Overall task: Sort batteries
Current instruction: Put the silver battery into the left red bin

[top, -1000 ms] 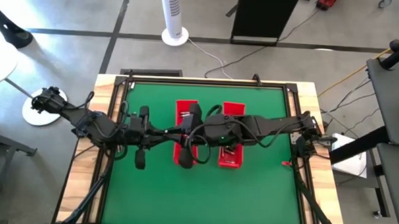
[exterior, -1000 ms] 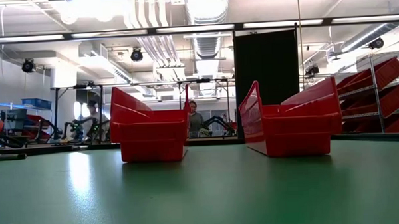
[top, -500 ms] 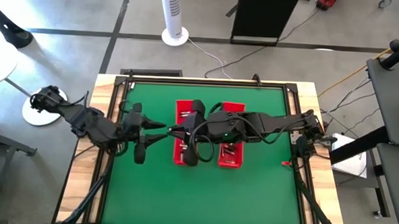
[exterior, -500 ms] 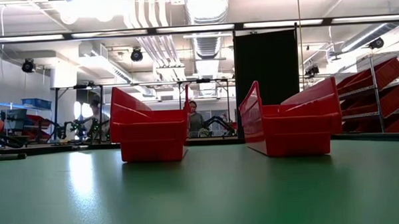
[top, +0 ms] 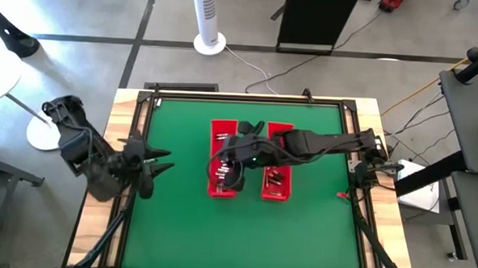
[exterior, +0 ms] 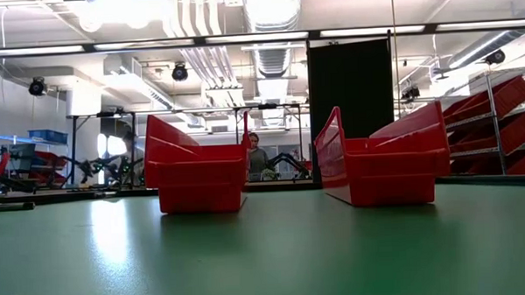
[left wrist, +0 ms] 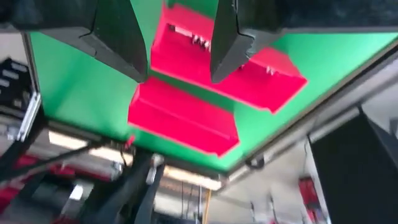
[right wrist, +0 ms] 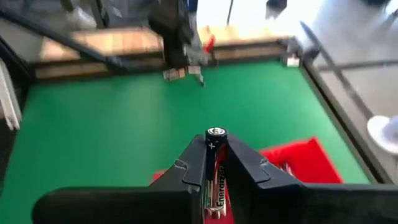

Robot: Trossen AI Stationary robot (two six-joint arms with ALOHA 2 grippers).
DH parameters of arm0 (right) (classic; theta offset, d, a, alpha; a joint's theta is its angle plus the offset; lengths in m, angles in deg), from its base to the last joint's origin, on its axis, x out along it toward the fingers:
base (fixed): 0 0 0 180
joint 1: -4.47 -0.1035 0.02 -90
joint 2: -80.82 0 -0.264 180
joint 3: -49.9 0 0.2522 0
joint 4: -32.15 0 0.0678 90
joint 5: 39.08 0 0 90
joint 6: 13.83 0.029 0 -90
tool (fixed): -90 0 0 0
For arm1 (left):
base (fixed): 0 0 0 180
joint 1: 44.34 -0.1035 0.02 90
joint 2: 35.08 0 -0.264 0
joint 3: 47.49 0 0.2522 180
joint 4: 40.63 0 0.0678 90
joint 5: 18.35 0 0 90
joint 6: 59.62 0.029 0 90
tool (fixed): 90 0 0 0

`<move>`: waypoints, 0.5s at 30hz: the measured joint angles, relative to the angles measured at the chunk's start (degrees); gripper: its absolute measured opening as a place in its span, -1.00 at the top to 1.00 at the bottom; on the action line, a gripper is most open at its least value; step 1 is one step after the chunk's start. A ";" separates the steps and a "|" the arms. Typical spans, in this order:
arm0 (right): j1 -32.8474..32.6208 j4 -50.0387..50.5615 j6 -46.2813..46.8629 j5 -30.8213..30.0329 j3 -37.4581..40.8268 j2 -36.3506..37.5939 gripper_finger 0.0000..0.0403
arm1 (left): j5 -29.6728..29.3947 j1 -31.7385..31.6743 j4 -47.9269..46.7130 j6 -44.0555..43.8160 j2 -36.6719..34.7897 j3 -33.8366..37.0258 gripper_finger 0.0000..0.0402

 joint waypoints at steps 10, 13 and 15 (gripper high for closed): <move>-0.04 1.21 8.04 4.29 6.19 -0.11 0.87 | -6.84 3.47 18.84 6.11 -0.06 7.02 0.23; 0.11 1.80 7.14 4.54 4.73 -0.09 0.87 | -1.65 3.44 36.41 18.74 0.49 10.97 0.23; 0.75 1.86 6.50 4.59 3.87 -0.58 0.87 | 2.42 2.89 49.16 27.52 0.56 13.96 0.23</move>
